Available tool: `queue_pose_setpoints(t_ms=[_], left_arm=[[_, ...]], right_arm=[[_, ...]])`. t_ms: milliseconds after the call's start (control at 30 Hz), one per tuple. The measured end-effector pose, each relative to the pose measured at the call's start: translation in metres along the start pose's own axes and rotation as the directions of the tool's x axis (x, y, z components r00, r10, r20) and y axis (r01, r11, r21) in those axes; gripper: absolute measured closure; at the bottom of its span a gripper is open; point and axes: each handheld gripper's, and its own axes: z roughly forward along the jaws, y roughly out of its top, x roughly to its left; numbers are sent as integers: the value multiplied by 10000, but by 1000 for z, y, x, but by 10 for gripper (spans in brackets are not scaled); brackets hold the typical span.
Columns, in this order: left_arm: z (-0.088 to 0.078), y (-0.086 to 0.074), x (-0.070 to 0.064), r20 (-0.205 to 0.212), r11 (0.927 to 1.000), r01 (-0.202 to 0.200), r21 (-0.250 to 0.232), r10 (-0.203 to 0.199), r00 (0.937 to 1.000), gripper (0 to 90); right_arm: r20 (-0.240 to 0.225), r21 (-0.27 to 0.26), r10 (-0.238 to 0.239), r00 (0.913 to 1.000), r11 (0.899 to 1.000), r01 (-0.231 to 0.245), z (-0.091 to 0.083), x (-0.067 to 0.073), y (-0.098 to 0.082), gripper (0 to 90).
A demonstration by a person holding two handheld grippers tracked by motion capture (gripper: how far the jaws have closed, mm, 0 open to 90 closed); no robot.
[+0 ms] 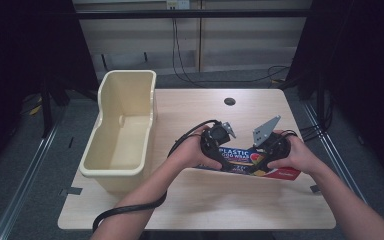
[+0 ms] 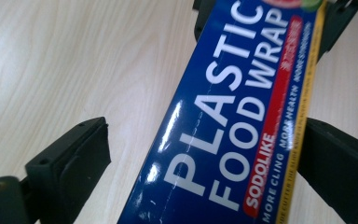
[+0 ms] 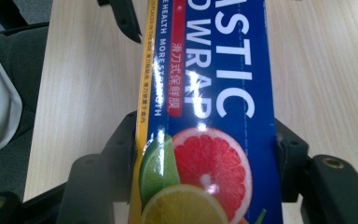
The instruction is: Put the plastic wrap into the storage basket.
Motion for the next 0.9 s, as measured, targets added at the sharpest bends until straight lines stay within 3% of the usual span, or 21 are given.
queue_pose_setpoints(t_ms=[67, 133, 167, 200, 233, 367, 400, 433, 467, 500, 533, 567, 633, 667, 700, 733, 767, 800, 833, 867, 900], left_arm=[[4, 2, -2, -160, 9984, -190, 532, 198, 9997, 72], [5, 2, -2, 29, 9979, -113, 642, 111, 9999, 184], [4, 3, -3, 516, 9961, -418, 780, 379, 9979, 184], [5, 3, -4, 509, 9967, -357, 723, 321, 9982, 300], [4, 3, -6, 650, 9965, -256, 798, 204, 9977, 340], [-2, 5, -13, 416, 9954, -171, 945, 132, 9990, 377], [-6, 4, -13, 397, 9938, 155, 1104, -199, 9990, 387], [-11, 2, -9, 324, 9879, 858, 1295, -907, 9954, 390], [-11, 2, -9, 324, 9879, 858, 1295, -907, 9954, 394], [-15, 0, -6, 136, 9853, 1070, 1335, -1097, 9939, 394], [-22, -3, -2, -93, 9813, 1291, 1429, -1291, 9916, 395], [-31, -5, 2, -340, 9737, 1689, 1531, -1656, 9856, 395], [-38, -7, 7, -367, 9682, 1937, 1585, -1903, 9810, 395], [-46, -9, 10, -491, 9624, 2183, 1616, -2131, 9758, 395], [-50, -10, 11, -585, 9591, 2317, 1624, -2250, 9726, 395], [-50, -10, 11, -585, 9591, 2317, 1624, -2250, 9726, 394], [-54, -10, 11, -771, 9589, 2255, 1725, -2151, 9736, 394], [-57, -10, 12, -829, 9552, 2355, 1792, -2239, 9711, 394], [-61, -11, 13, -1059, 9460, 2698, 1794, -2541, 9614, 394], [-63, -11, 15, -1086, 9495, 2523, 1864, -2353, 9658, 394], [-64, -12, 15, -1145, 9443, 2717, 1856, -2539, 9604, 394]], right_arm=[[-34, 30, -33, 10000, 10000, 33, 0, -1, 1, 413], [-19, 140, -225, 9997, 9996, 225, 1, -2, 2, 413], [-3, 195, -284, 9996, 9994, 284, 1, -1, 2, 413], [-37, 259, -373, 9993, 9990, 374, 1, -1, 2, 414], [-19, 275, -449, 9990, 9986, 449, 1, 0, 1, 412], [-152, -54, -245, 9996, 9997, 244, -1, -2, 1, 376], [-208, -758, 292, 9994, 9967, -307, -8, -6, -2, 270], [85, -928, 482, 9988, 9946, -472, -11, -7, -3, 158], [368, -1206, 784, 9962, 9900, -735, -14, -9, -4, 81], [368, -1206, 784, 9962, 9900, -735, -14, -9, -4, 81], [720, -1330, 1077, 9916, 9863, -974, -17, -10, -6, 95], [1093, -1735, 1653, 9802, 9741, -1450, -24, -10, -11, 39], [1082, -1874, 1840, 9770, 9689, -1617, -25, -11, -13, 29], [1620, -2116, 2174, 9625, 9604, -1813, -27, -11, -17, 25], [1839, -2239, 2319, 9552, 9561, -1891, -26, -11, -19, 7], [1839, -2239, 2319, 9552, 9561, -1891, -26, -11, -19, 7], [2231, -2629, 2822, 9331, 9391, -2212, -25, -11, -23, 3], [2231, -2629, 2822, 9331, 9391, -2212, -25, -11, -23, 3], [2319, -2935, 2922, 9278, 9304, -2197, -23, -9, -27, 4], [2325, -3045, 2964, 9263, 9267, -2201, -23, -8, -28, 0], [2410, -3079, 2985, 9235, 9259, -2189, -22, -7, -29, 0]])
